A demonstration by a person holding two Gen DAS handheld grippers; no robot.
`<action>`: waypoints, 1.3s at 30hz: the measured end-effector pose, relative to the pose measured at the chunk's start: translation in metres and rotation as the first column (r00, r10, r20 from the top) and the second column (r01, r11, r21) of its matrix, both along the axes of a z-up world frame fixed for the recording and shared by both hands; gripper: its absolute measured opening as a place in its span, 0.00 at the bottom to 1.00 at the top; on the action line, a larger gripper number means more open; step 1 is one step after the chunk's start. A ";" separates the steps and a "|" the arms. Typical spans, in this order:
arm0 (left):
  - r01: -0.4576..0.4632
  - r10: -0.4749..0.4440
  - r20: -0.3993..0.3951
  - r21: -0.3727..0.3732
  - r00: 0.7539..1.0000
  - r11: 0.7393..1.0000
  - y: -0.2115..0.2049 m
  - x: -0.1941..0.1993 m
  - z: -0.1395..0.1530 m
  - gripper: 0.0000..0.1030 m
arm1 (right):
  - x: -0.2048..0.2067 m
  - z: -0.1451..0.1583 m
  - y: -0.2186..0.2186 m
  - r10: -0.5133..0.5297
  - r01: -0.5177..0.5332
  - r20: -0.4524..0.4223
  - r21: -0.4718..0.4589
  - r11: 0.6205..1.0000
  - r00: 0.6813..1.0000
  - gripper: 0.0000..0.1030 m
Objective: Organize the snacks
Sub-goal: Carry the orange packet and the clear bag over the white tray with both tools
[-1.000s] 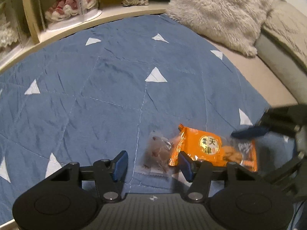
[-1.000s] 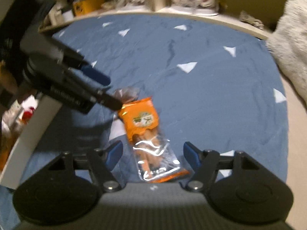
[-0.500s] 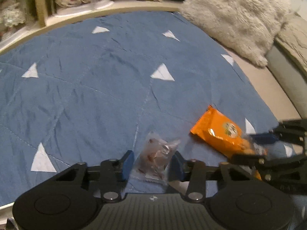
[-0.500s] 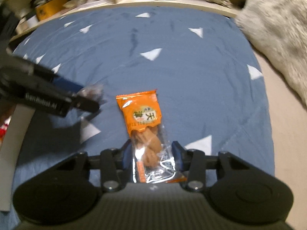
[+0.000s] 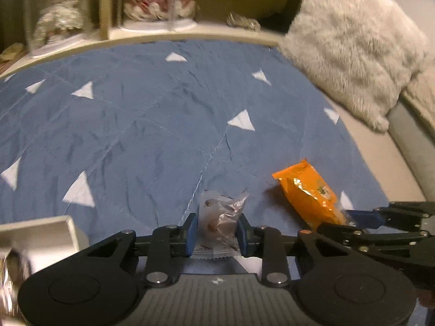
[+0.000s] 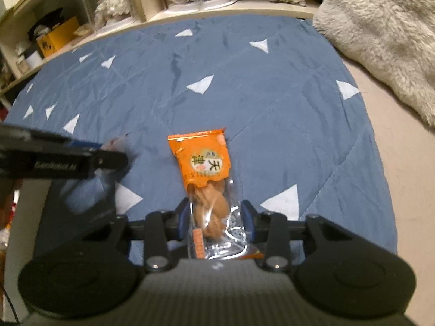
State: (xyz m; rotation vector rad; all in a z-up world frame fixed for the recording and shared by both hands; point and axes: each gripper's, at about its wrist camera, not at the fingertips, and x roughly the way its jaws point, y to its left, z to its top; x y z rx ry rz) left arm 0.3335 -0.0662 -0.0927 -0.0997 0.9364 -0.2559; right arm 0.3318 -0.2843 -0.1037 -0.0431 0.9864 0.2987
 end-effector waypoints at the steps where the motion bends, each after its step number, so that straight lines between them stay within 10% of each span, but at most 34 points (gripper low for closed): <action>1: -0.008 0.008 0.007 -0.009 1.000 1.000 0.001 -0.006 0.004 0.31 | -0.002 0.003 0.000 -0.005 0.005 0.006 0.009 1.000 1.000 0.42; 39: -0.283 0.277 0.158 0.017 0.948 0.959 0.201 -0.211 0.105 0.31 | -0.125 0.104 0.159 0.329 -0.335 0.230 -0.013 0.942 0.916 0.42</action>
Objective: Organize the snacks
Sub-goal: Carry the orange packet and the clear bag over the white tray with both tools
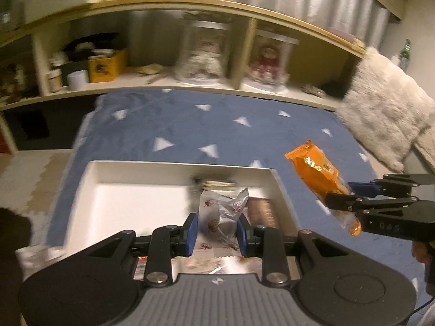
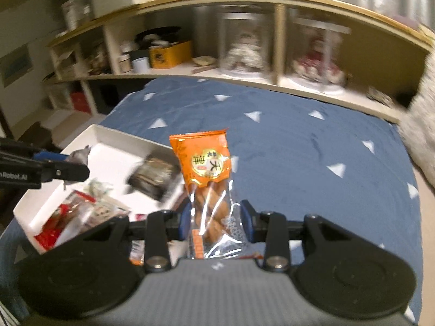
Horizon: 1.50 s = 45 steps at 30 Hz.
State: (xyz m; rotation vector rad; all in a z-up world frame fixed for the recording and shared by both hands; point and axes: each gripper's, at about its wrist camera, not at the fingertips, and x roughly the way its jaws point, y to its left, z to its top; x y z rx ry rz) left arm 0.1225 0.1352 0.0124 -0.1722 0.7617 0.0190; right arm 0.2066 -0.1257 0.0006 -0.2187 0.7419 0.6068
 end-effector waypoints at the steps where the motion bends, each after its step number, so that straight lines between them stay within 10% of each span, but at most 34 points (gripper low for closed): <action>1: -0.025 0.025 -0.001 -0.005 1.000 1.000 0.010 -0.006 -0.002 0.31 | -0.001 0.001 0.009 0.015 -0.015 0.002 -0.006 1.000 1.000 0.42; 16: -0.239 0.235 -0.056 -0.077 0.970 0.968 0.082 -0.047 -0.039 0.32 | -0.013 0.000 0.125 0.214 -0.203 0.040 -0.185 0.962 0.976 0.42; 38: -0.288 0.258 -0.159 -0.207 0.953 0.935 0.114 -0.040 -0.086 0.32 | 0.014 -0.050 0.279 0.542 -0.505 -0.057 -0.455 0.734 0.839 0.42; 45: -0.292 0.265 -0.163 -0.177 0.950 0.940 0.109 -0.040 -0.085 0.32 | 0.025 -0.053 0.282 0.520 -0.484 -0.030 -0.416 0.770 0.853 0.47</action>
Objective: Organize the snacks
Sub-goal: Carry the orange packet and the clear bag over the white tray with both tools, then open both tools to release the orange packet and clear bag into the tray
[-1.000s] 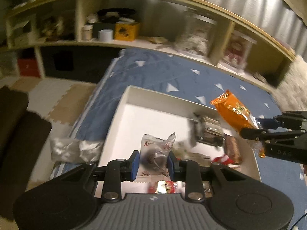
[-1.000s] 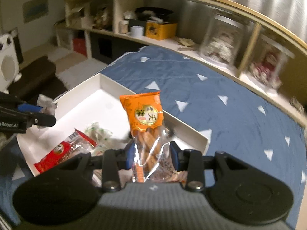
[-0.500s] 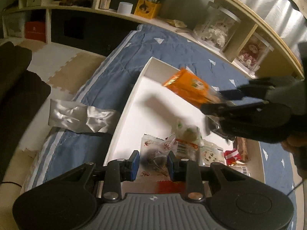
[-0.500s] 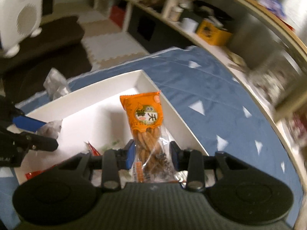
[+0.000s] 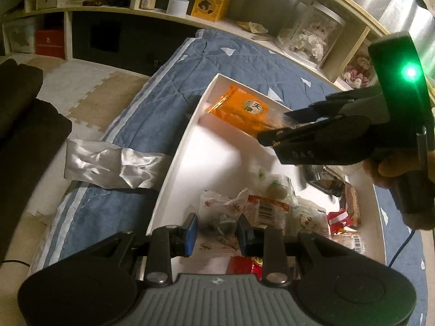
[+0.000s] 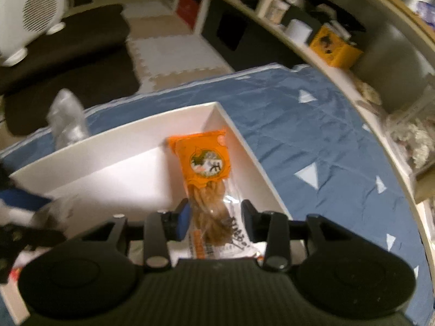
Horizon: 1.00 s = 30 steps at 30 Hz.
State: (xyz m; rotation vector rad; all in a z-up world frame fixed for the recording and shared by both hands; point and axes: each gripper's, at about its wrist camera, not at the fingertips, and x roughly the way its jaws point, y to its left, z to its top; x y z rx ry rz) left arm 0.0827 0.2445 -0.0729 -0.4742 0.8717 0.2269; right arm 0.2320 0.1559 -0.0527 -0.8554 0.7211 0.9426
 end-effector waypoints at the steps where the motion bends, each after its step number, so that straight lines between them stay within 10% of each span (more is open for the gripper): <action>1: -0.004 0.004 -0.003 0.003 1.000 1.000 0.000 0.000 0.000 0.32 | 0.001 -0.001 0.000 -0.009 0.009 -0.001 0.006 1.000 1.000 0.49; 6: -0.029 0.030 -0.021 0.029 0.999 0.999 0.001 -0.002 0.002 0.33 | -0.002 -0.001 -0.008 -0.071 0.071 0.019 0.021 0.997 0.997 0.65; 17: -0.042 0.043 -0.022 0.079 0.999 0.996 -0.006 -0.004 0.011 0.43 | 0.002 0.022 -0.037 -0.214 0.227 -0.121 0.111 0.967 0.969 0.66; 30: -0.004 0.008 -0.025 0.140 1.000 0.990 -0.025 0.000 0.019 0.74 | -0.018 0.045 -0.074 -0.292 0.319 -0.151 0.204 0.926 0.944 0.81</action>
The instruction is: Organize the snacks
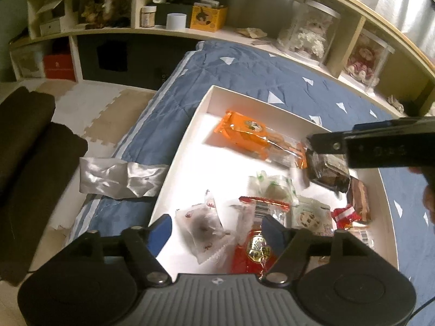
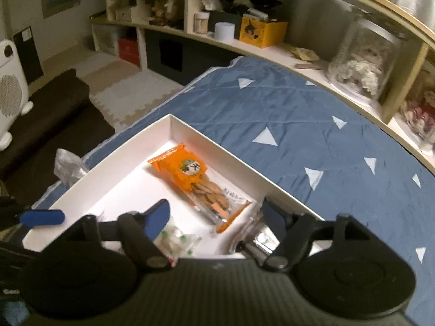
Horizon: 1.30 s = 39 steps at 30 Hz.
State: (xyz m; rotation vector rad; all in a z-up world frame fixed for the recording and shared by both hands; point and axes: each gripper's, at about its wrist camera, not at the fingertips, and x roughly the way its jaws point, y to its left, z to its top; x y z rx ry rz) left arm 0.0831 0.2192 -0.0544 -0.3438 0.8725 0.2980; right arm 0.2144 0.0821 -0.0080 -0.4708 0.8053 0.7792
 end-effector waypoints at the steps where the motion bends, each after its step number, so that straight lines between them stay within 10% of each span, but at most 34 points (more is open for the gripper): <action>1: 0.000 0.000 -0.002 0.003 1.000 1.000 -0.001 0.000 0.000 0.75 | -0.001 0.002 -0.004 -0.012 0.012 -0.002 0.011 1.000 1.000 0.81; 11: 0.015 -0.016 0.014 0.015 1.000 1.000 -0.004 0.000 0.015 1.00 | -0.008 0.015 -0.060 -0.180 0.177 0.019 0.101 0.979 0.983 0.98; 39: 0.045 -0.126 0.263 0.294 0.956 0.955 -0.073 -0.085 0.172 1.00 | -0.119 0.091 -0.181 -0.450 0.382 0.074 0.419 0.824 0.890 0.99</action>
